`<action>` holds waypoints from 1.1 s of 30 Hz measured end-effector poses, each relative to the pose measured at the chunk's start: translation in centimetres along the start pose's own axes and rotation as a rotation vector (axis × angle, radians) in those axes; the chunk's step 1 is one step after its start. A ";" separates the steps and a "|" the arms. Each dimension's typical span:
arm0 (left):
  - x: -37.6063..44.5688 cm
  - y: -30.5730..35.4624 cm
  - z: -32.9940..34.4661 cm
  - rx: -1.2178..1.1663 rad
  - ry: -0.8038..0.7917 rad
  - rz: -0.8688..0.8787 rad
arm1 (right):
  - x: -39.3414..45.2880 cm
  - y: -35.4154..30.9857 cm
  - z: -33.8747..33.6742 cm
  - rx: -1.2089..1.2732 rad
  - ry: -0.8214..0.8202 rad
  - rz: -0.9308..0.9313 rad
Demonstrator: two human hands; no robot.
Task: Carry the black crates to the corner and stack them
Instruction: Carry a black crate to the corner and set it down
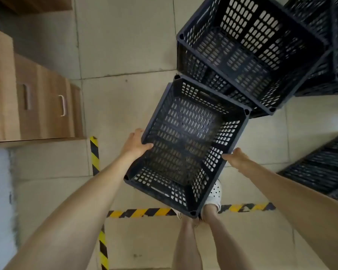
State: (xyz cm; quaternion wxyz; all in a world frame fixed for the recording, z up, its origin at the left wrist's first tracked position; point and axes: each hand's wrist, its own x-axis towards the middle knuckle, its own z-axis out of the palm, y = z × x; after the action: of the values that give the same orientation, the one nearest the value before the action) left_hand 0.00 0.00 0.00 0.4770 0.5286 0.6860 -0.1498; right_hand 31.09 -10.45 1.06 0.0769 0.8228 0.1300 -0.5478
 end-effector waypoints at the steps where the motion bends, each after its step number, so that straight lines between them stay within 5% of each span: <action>1: 0.7 -0.4 0.3 -0.005 0.001 -0.009 | 0.6 0.1 0.6 0.019 -0.006 0.017; 14: 5.7 -2.8 2.1 -0.316 -0.181 -0.125 | 4.7 3.0 2.5 0.449 -0.127 0.148; 20: 1.0 -2.6 0.6 -0.292 -0.063 -0.198 | 0.6 2.3 0.4 0.361 -0.145 0.099; 33: -16.0 -7.8 -6.3 -0.240 -0.063 -0.360 | -14.9 -3.5 -4.0 -0.034 -0.179 -0.135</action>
State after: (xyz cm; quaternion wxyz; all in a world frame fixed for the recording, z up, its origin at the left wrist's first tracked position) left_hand -10.16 -7.91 13.81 0.5233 0.3322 0.7669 -0.1664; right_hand 28.15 -7.92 16.38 0.0650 0.7585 0.1871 -0.6208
